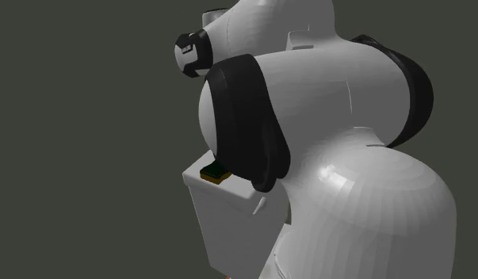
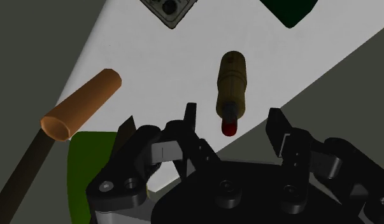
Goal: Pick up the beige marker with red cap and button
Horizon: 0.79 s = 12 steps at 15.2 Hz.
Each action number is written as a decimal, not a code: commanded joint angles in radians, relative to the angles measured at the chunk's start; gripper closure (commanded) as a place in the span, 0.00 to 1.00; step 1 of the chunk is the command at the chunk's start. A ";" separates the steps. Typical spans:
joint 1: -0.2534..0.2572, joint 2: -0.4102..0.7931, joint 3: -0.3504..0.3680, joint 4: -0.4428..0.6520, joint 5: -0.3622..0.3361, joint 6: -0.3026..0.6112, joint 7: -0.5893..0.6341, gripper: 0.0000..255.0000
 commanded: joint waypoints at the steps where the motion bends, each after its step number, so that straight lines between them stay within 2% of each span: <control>1: 0.000 0.000 0.000 -0.003 0.000 0.003 0.000 1.00; 9: -0.001 -0.001 0.000 -0.006 0.000 0.005 0.000 1.00; 12: 0.000 0.002 0.000 0.039 0.002 -0.036 -0.006 1.00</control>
